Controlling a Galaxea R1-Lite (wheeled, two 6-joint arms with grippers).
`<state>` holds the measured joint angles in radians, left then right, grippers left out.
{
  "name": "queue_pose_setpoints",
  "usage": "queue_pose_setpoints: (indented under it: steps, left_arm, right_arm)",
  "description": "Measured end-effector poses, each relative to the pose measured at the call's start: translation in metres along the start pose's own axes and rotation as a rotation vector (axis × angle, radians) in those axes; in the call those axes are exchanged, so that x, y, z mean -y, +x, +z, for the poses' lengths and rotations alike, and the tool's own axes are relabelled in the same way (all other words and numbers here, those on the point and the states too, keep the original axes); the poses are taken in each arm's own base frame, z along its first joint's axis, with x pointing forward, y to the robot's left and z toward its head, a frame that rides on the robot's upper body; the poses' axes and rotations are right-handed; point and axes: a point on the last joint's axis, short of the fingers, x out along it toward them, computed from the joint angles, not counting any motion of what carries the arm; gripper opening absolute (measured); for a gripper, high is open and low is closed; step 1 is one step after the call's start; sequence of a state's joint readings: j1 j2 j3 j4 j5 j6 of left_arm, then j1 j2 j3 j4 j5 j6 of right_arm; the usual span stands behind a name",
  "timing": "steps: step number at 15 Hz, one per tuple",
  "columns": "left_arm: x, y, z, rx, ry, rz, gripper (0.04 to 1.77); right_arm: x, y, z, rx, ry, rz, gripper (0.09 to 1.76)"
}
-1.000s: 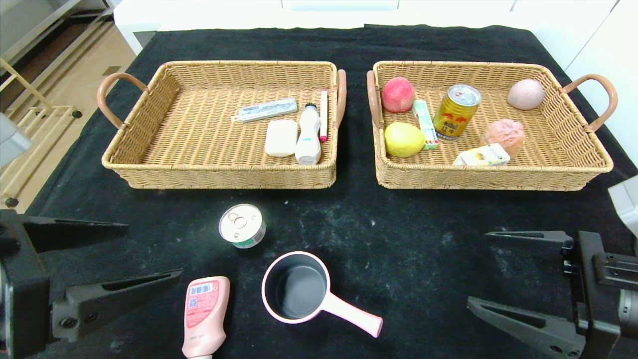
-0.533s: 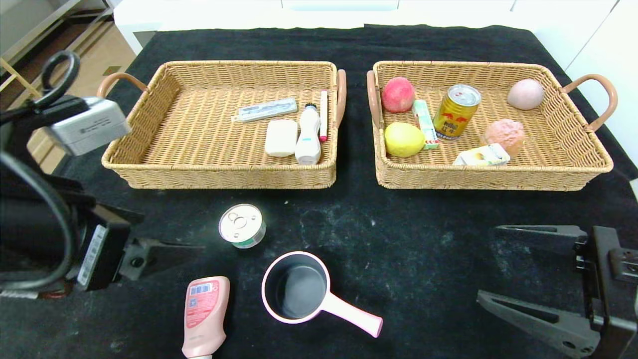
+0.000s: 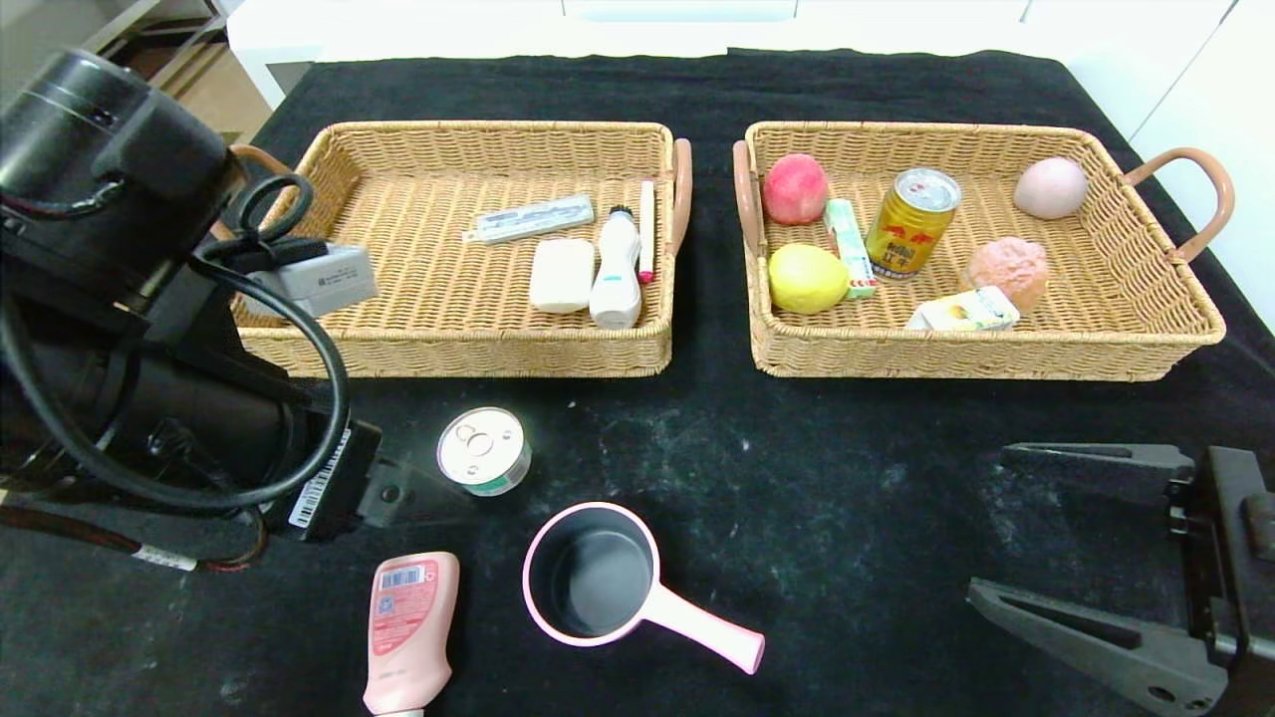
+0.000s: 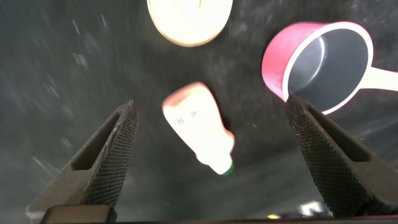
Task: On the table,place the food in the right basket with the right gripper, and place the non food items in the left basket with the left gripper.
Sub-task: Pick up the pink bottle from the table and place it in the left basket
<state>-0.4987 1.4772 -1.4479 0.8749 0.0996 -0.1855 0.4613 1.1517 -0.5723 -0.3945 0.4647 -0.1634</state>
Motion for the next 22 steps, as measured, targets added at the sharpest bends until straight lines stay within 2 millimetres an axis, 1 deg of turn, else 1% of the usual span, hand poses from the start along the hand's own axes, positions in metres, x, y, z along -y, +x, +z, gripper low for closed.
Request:
queue_pose_setpoints:
  steps: [3, 6, 12, 15, 18, 22]
  left_arm:
    - [0.001, 0.007, -0.009, -0.077, -0.050, 0.032, 1.72]
    - [0.000, 0.022, -0.019, -0.119, -0.120, 0.061, 1.72]
    - [-0.005, 0.043, -0.040, -0.123, -0.205, 0.075, 1.72]
    - [-0.007, 0.050, -0.050, -0.156, -0.202, 0.084, 1.72]
    - [-0.007, 0.053, -0.053, -0.168, -0.195, 0.087, 1.72]
    - [-0.004, 0.061, -0.050, -0.112, -0.201, 0.066, 1.72]
  right_arm:
    - [0.000, 0.000, 0.000, 0.000, 0.000, -0.001, 1.71]
    - [0.001, 0.000, 0.000, -0.001, 0.000, -0.003, 1.71]
    - [0.000, 0.001, -0.001, -0.007, 0.001, 0.000, 1.71]
    - [0.000, 0.002, -0.002, -0.010, 0.002, 0.005, 1.71]
    - [0.000, 0.003, -0.003, -0.014, 0.002, 0.006, 1.71]
    - [0.000, 0.003, -0.003, -0.015, 0.001, 0.007, 1.71]
